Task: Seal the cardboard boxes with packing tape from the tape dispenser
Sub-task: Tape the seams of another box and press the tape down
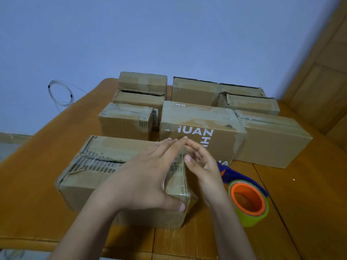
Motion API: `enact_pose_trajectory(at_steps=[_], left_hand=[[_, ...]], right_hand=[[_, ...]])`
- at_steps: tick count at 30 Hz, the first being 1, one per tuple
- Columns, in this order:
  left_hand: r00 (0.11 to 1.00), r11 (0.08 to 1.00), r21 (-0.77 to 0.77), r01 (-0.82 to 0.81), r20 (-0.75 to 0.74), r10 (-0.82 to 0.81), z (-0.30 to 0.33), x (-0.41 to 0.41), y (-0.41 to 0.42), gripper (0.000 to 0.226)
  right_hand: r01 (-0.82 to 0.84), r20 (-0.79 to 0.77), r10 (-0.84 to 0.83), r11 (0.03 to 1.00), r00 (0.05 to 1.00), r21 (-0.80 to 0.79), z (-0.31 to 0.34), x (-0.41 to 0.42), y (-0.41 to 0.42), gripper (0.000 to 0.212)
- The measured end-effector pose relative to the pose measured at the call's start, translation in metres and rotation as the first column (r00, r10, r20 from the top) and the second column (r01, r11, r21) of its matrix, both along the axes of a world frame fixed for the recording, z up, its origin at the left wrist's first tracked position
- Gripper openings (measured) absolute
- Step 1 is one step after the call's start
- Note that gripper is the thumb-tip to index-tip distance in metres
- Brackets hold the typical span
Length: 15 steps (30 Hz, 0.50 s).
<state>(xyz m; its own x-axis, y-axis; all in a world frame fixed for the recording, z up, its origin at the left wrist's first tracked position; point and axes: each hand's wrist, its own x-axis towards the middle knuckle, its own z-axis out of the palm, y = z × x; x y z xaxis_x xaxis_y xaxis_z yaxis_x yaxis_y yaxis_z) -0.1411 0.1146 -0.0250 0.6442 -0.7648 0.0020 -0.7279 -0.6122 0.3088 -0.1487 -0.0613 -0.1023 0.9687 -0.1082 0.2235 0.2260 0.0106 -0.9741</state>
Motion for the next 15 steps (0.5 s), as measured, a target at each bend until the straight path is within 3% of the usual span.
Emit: enact_pose_trajectory(at_steps=[7, 12, 15], left_hand=[[1.000, 1.000, 0.016, -0.009, -0.019, 0.009, 0.001, 0.000, 0.000, 0.122], [0.999, 1.000, 0.024, -0.014, -0.032, 0.014, 0.003, 0.000, 0.000, 0.122], [0.999, 1.000, 0.023, -0.012, -0.042, 0.013, 0.002, 0.000, -0.001, 0.122]], right_hand=[[0.058, 0.022, -0.064, 0.973, 0.998, 0.222, -0.005, 0.006, 0.012, 0.020], [0.128, -0.090, -0.102, 0.919, 0.991, 0.374, -0.004, 0.009, 0.016, 0.018], [0.162, -0.107, -0.131, 0.917, 0.986, 0.366, 0.001, 0.007, 0.015, 0.008]])
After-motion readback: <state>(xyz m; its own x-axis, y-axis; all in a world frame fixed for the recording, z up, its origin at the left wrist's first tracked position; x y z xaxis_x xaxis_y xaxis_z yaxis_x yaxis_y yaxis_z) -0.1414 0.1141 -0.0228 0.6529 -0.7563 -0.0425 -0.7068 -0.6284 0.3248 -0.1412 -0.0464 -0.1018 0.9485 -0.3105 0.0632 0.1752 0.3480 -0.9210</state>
